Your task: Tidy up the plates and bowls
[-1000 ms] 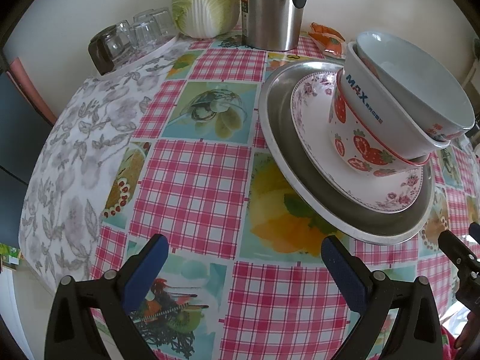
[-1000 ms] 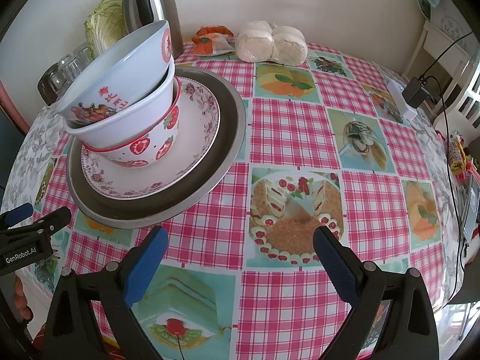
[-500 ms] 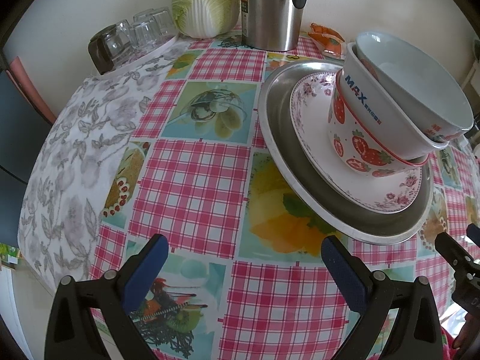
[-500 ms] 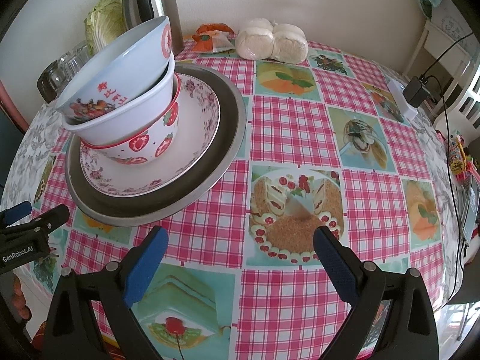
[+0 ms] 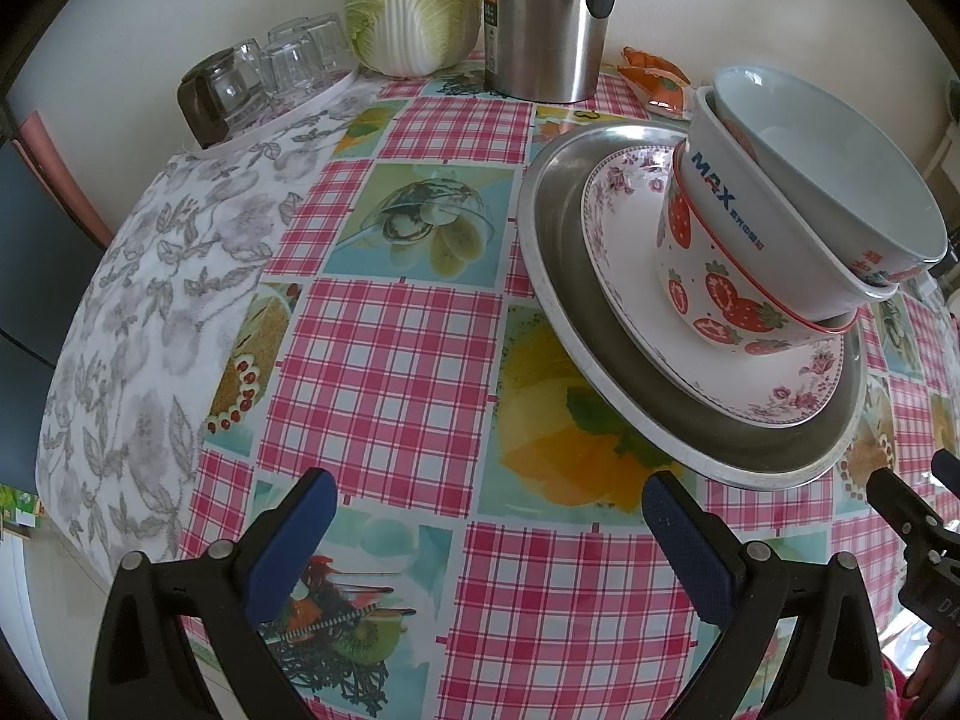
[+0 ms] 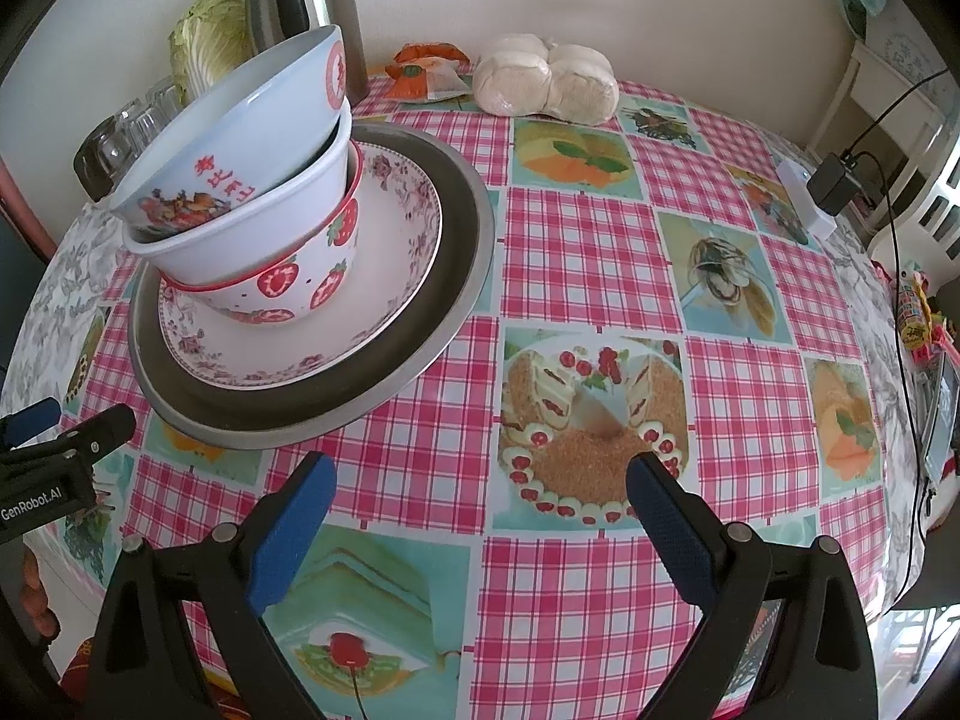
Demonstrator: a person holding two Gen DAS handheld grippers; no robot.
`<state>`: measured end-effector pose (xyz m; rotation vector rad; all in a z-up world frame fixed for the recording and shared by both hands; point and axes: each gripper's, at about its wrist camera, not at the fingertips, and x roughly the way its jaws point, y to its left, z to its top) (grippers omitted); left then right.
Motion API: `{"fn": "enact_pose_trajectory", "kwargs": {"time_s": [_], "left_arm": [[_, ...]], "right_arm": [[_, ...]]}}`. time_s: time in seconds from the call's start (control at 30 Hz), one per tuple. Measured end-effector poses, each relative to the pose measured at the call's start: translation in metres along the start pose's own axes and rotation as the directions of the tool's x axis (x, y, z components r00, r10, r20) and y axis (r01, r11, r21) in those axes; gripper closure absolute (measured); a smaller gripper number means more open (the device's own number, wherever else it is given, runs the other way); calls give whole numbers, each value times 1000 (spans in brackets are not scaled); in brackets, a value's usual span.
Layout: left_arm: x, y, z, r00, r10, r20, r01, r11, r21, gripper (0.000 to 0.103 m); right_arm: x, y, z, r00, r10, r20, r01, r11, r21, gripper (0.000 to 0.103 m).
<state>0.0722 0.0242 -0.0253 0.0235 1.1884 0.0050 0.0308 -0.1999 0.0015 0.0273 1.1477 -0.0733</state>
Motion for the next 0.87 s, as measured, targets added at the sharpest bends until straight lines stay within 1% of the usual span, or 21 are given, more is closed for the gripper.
{"fn": "enact_pose_trajectory", "kwargs": {"time_s": [0.6, 0.73, 0.87], "left_arm": [[-1, 2, 1, 1000, 4, 3, -4, 1000, -16, 0], [-4, 0, 0, 1000, 15, 14, -15, 1000, -14, 0], [-5, -1, 1, 1000, 11, 19, -10, 1000, -15, 0]], "right_arm": [[1, 1, 0, 1000, -1, 0, 1, 1000, 0, 5], [1, 1, 0, 1000, -1, -2, 1, 1000, -2, 5], [1, 1, 0, 1000, -1, -3, 1, 1000, -3, 5]]}}
